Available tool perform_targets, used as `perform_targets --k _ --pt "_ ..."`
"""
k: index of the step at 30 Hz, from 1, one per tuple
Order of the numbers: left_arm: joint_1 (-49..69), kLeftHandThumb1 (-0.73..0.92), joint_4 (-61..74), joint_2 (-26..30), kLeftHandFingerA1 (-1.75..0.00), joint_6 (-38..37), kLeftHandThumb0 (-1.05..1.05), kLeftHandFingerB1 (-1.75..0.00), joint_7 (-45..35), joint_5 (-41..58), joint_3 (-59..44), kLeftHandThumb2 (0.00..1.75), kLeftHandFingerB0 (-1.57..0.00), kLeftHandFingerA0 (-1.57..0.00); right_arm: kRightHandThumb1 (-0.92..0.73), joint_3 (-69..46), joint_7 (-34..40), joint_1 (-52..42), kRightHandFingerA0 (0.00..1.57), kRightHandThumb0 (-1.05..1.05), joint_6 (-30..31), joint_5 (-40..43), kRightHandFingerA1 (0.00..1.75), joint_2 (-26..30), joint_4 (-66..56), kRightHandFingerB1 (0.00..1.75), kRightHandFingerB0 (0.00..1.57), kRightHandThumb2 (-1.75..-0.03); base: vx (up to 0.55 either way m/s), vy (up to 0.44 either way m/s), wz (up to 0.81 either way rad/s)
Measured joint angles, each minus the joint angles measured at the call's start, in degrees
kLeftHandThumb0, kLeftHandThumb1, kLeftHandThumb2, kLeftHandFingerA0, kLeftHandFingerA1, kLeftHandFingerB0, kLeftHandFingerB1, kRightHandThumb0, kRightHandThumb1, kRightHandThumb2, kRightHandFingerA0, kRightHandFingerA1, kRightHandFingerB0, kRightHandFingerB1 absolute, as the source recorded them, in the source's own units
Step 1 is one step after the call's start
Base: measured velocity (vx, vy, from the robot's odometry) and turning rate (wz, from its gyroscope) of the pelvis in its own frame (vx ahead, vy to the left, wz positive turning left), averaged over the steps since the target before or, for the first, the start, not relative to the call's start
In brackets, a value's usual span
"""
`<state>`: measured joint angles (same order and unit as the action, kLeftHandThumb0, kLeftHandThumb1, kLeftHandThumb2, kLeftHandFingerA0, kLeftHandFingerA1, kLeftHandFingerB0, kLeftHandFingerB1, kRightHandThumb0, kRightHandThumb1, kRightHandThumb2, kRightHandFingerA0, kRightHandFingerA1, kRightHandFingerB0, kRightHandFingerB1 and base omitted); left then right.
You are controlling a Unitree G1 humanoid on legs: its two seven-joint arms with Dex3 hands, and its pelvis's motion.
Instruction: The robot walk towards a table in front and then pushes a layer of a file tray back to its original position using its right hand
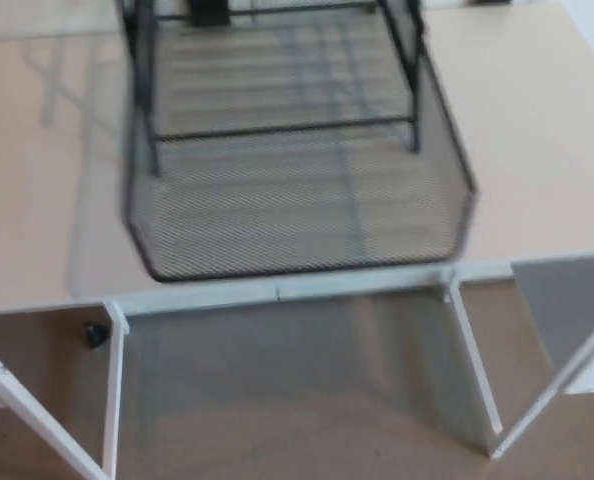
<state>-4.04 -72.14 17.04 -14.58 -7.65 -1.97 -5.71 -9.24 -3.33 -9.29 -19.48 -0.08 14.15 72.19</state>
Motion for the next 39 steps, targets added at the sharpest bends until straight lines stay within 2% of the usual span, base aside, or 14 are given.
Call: perform_targets --k 3,4,5,6,7,8,9,21,22,23,24,25,38,39 --pt "-0.14 0.33 -0.05 0.24 -0.88 0.00 -0.39 -0.64 -0.49 0.04 -0.23 1.02 -0.22 -0.62 -0.53 0.01 0.01 0.24 0.37 -0.39 0.00 0.00 0.71 -0.29 -0.19 0.53 0.09 -1.03 0.09 0.098 0.05" --pt "-0.14 0.33 -0.07 0.24 -0.88 0.00 -0.39 -0.64 -0.63 0.05 -0.27 1.02 -0.23 -0.63 -0.71 0.00 0.01 0.24 0.34 -0.44 0.01 0.00 0.75 -0.29 -0.20 0.48 0.17 -0.71 0.08 0.040 0.07" --pt "-0.14 0.32 -0.10 0.25 -0.89 0.00 -0.40 -0.65 -0.86 0.07 -0.33 1.02 -0.24 -0.64 -0.53 -0.03 0.01 0.22 0.37 -0.41 0.03 0.01 0.71 -0.30 -0.14 0.53 0.10 -1.03 0.11 0.028 0.05" --pt "-0.17 0.32 -0.11 0.25 -0.89 0.00 -0.40 -0.65 -1.02 0.09 -0.38 1.02 -0.24 -0.64 -0.53 -0.08 0.01 0.23 0.37 -0.41 0.06 0.02 0.71 -0.30 -0.04 0.53 0.10 -1.03 0.10 0.008 0.08" --pt "-0.22 0.33 -0.11 0.25 -0.90 0.00 -0.42 -0.66 -1.12 0.08 -0.37 1.03 -0.25 -0.64 -0.72 -0.12 0.01 0.18 0.31 -0.45 0.06 0.03 0.74 -0.31 -0.01 0.48 0.16 -0.72 0.09 -0.023 0.07" --pt "-0.24 0.34 -0.10 0.29 -0.90 0.00 -0.42 -0.66 -1.24 0.08 -0.37 1.04 -0.25 -0.64 -0.72 -0.12 0.00 0.15 0.32 -0.45 0.06 0.04 0.72 -0.33 -0.02 0.47 0.17 -0.70 0.00 0.000 0.00" --pt "-0.24 0.34 -0.10 0.32 -0.89 0.00 -0.43 -0.66 -1.39 0.08 -0.35 1.04 -0.24 -0.63 -0.53 -0.10 0.00 0.11 0.35 -0.40 0.06 0.02 0.68 -0.34 -0.02 0.52 0.10 -1.02 0.06 -0.082 0.07" --pt "-1.33 0.33 -0.09 0.21 -0.91 0.01 -0.44 -0.66 -2.35 -0.04 0.00 1.02 -0.25 -0.67 -0.52 0.86 1.34 0.68 0.39 -0.39 -0.07 -0.79 0.71 -0.42 1.04 0.53 0.11 -1.02 0.04 -0.104 0.03" --pt "-1.37 0.32 -0.10 0.21 -0.92 0.01 -0.44 -0.67 -2.35 -0.10 0.15 1.03 -0.25 -0.68 -0.71 1.01 1.50 0.69 0.34 -0.44 -0.11 -0.90 0.73 -0.42 1.07 0.47 0.19 -0.69 0.04 0.088 -0.06" --pt "-1.42 0.32 -0.11 0.20 -0.92 0.01 -0.43 -0.66 -2.35 -0.13 0.22 1.02 -0.26 -0.69 -0.71 1.07 1.61 0.70 0.35 -0.44 -0.15 -0.95 0.74 -0.42 1.07 0.48 0.19 -0.69 0.03 0.124 -0.07" --pt "-1.52 0.32 -0.12 0.20 -0.92 0.01 -0.43 -0.66 -2.37 -0.14 0.23 1.02 -0.26 -0.69 -0.71 1.07 1.65 0.67 0.35 -0.44 -0.22 -0.97 0.74 -0.42 1.06 0.48 0.19 -0.69 0.03 0.161 -0.03" --pt "-1.58 0.32 -0.11 0.20 -0.92 0.01 -0.42 -0.67 -2.36 -0.14 0.24 1.02 -0.27 -0.68 -0.52 1.08 1.68 0.68 0.37 -0.40 -0.29 -0.99 0.70 -0.42 1.06 0.53 0.11 -1.02 0.03 0.209 -0.06" --pt "-2.17 0.37 0.27 0.86 -1.05 0.64 -0.45 -0.76 -2.36 -0.22 0.80 0.94 -0.29 -0.58 -0.51 1.81 2.16 0.79 0.37 -0.41 -1.20 -1.98 0.69 -0.93 0.14 0.53 0.11 -1.01 0.01 0.096 0.04" --pt "-2.17 0.32 0.31 0.86 -0.91 0.71 -0.41 -0.67 -2.36 -0.22 0.81 1.00 -0.30 -0.68 -0.70 1.86 2.26 0.78 0.35 -0.45 -1.25 -2.00 0.72 -0.93 0.06 0.47 0.18 -0.69 -0.02 -0.093 0.03"
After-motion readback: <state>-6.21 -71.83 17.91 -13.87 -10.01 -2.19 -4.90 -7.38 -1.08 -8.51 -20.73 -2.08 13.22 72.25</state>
